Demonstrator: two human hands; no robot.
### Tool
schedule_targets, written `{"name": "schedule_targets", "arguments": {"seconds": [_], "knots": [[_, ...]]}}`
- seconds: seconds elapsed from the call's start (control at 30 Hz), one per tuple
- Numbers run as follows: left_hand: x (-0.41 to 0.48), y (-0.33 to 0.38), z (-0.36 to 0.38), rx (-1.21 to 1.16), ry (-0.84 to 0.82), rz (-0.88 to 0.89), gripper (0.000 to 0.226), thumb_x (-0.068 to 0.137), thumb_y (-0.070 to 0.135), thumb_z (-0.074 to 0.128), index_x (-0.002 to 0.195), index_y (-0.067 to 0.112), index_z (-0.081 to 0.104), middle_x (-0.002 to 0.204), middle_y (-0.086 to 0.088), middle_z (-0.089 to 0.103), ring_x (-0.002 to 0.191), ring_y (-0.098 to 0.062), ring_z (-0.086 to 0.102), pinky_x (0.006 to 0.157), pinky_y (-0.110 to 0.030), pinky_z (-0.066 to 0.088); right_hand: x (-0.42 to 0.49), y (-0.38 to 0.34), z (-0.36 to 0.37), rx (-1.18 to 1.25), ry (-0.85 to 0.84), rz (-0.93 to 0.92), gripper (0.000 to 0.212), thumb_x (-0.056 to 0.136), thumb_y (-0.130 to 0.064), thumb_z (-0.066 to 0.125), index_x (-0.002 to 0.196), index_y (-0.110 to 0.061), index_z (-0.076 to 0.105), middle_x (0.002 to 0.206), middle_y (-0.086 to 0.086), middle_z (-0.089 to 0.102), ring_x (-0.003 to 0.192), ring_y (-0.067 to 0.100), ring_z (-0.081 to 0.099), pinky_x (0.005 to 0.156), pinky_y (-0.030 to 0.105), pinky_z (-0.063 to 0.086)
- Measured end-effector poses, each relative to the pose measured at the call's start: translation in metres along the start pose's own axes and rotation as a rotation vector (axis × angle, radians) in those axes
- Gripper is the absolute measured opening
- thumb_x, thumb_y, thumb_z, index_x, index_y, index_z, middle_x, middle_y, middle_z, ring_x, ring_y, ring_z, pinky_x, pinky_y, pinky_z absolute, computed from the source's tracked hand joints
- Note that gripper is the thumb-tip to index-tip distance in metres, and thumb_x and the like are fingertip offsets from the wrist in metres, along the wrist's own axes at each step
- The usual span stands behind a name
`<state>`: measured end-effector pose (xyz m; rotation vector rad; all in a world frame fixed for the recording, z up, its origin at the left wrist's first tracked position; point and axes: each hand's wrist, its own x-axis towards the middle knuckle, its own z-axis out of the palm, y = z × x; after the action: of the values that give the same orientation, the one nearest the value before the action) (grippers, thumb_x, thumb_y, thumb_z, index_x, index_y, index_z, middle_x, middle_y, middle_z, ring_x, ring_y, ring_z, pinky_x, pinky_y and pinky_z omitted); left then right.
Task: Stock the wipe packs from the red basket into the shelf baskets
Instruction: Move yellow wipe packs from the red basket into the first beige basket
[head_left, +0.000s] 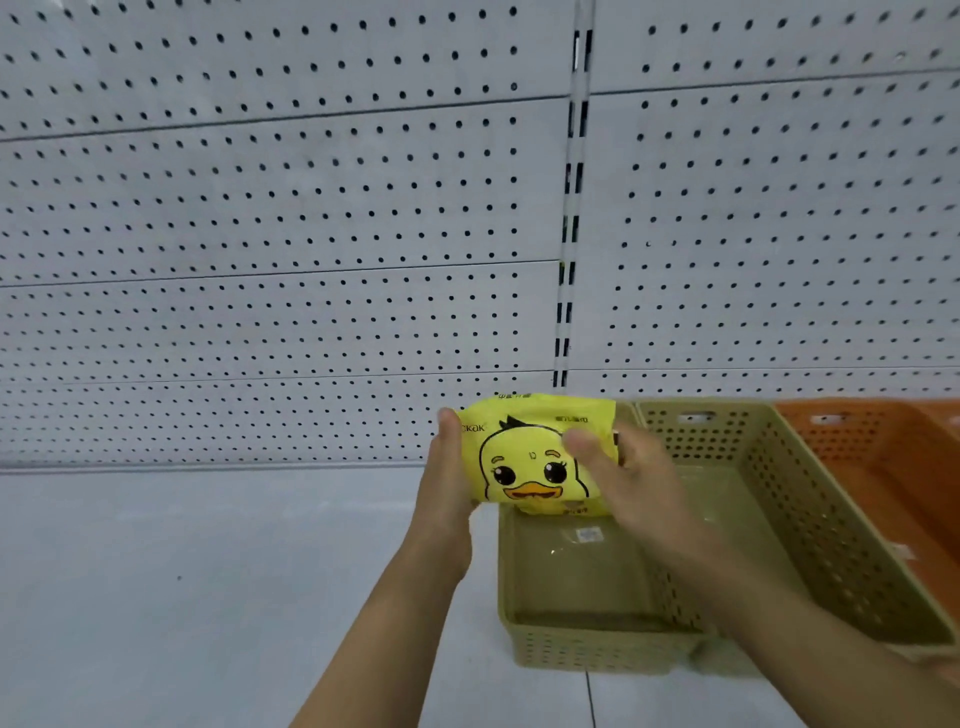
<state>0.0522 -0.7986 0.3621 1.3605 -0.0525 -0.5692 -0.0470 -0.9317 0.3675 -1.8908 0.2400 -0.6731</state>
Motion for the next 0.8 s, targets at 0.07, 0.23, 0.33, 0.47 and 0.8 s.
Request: {"name": "schedule_targets", "arguments": {"seconds": [0.07,0.23,0.33,0.47,0.8], "knots": [[0.001,-0.002,0.001,0.144,0.086,0.087,0.044,0.097,0.049,0.043,0.095,0.010,0.062,0.086,-0.005,0.067,0.078,-0.021,0.062,0.073,-0.033,0.049,-0.003,0.003,-0.004,0.136,0.028,0.182,0.026,0.097,-0.030,0.050,0.087,-0.012,0.065,0.072,-0.007,0.073,0.059,0.006,0.065,0.056,0.023,0.051],[0.007,-0.028,0.000,0.473,0.200,0.386,0.038,0.097,0.036,0.049,0.069,0.010,0.044,0.064,-0.004,0.047,0.061,-0.018,0.044,0.057,-0.033,0.038,-0.008,0.015,-0.009,0.081,0.043,0.537,0.044,0.100,-0.032,0.043,0.088,0.005,0.063,0.068,0.022,0.070,0.054,0.034,0.065,0.040,0.028,0.047],[0.011,-0.042,-0.009,0.718,0.141,0.291,0.028,0.098,0.044,0.043,0.087,0.023,0.057,0.082,0.001,0.063,0.077,-0.018,0.058,0.074,-0.040,0.050,-0.011,0.021,-0.013,0.042,0.043,0.693,0.036,0.102,-0.026,0.040,0.098,0.004,0.059,0.074,0.023,0.070,0.051,0.031,0.065,0.042,0.031,0.052],[-0.004,-0.048,-0.019,0.675,-0.128,0.078,0.051,0.098,0.049,0.044,0.141,0.023,0.038,0.124,0.004,0.056,0.105,-0.011,0.056,0.083,-0.024,0.043,-0.007,0.026,-0.013,-0.113,0.047,0.804,0.027,0.103,-0.022,0.036,0.105,0.002,0.049,0.086,0.024,0.066,0.055,0.031,0.066,0.041,0.032,0.054],[-0.024,-0.065,-0.022,0.557,-0.266,0.068,0.033,0.102,0.023,0.040,0.130,0.040,0.045,0.128,0.011,0.060,0.109,-0.006,0.060,0.074,-0.016,0.052,-0.001,0.033,0.002,-0.594,-0.001,0.744,0.023,0.096,-0.004,0.044,0.118,0.005,0.042,0.091,0.012,0.056,0.079,0.024,0.058,0.069,0.036,0.053]]}}
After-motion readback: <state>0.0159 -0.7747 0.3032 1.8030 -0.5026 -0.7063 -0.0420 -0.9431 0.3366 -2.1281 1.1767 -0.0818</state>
